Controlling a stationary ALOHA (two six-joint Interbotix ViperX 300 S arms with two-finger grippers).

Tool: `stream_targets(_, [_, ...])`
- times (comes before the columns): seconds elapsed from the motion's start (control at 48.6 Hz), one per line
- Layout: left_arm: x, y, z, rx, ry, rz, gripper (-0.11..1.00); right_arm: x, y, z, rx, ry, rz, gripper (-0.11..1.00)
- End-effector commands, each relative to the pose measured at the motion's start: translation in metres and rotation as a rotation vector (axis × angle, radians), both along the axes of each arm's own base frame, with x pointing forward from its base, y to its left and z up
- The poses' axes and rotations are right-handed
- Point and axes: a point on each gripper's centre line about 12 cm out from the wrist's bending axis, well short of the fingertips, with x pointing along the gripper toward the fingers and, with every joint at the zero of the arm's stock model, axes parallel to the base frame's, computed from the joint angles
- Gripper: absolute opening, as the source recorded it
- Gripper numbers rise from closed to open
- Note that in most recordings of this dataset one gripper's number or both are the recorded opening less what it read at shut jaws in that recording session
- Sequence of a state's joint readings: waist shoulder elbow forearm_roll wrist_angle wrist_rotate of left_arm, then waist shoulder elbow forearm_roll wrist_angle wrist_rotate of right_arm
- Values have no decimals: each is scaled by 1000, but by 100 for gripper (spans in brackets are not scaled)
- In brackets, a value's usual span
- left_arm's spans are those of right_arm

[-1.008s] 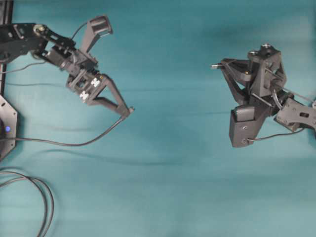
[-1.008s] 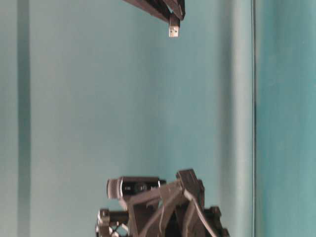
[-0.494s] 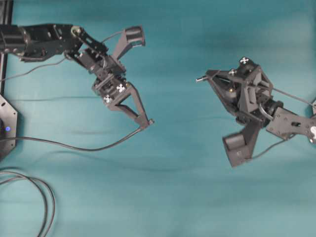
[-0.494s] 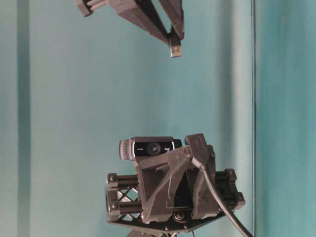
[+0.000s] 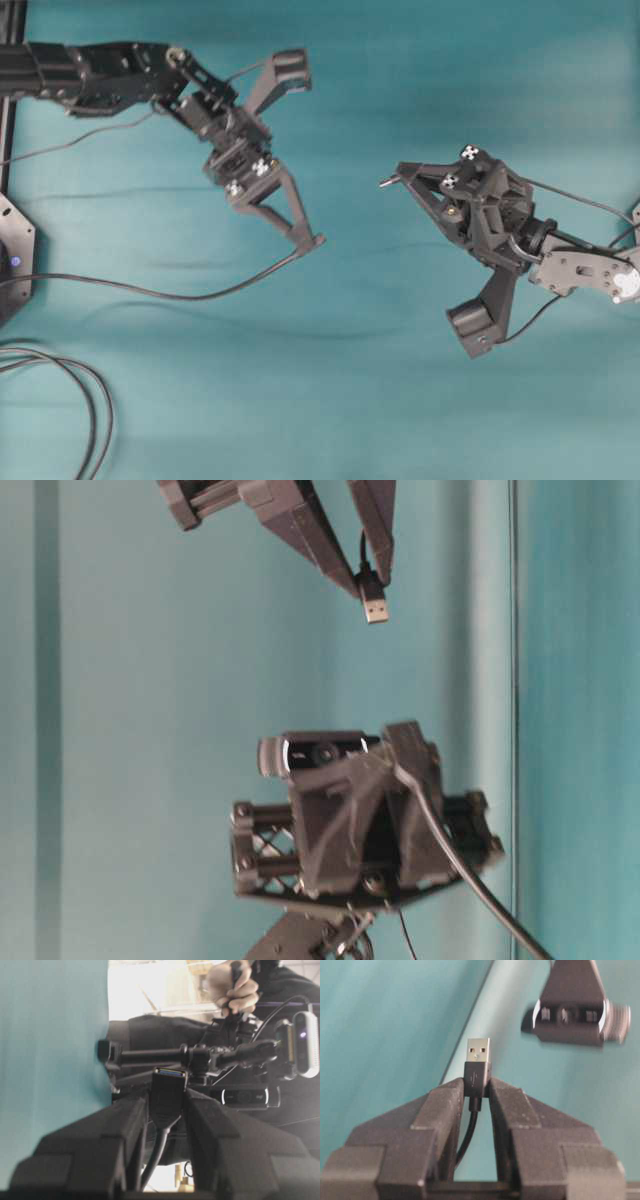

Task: Insert the USB using both arms.
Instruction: 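Bring the male plug and female socket toward each other, aligned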

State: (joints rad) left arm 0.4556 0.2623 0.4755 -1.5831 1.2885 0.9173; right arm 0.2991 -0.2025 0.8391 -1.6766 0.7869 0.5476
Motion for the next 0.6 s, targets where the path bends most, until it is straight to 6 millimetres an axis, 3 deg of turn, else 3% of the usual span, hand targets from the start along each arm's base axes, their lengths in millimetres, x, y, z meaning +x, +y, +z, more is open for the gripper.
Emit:
stream_targets(0.0, [9,6,16,13,-74,-9,30,6,3,13,-13,-53,24,19])
stream_targets(0.576, [15,6,12,-23,-65,-37,30,16,26,14,-39,-67,124,19])
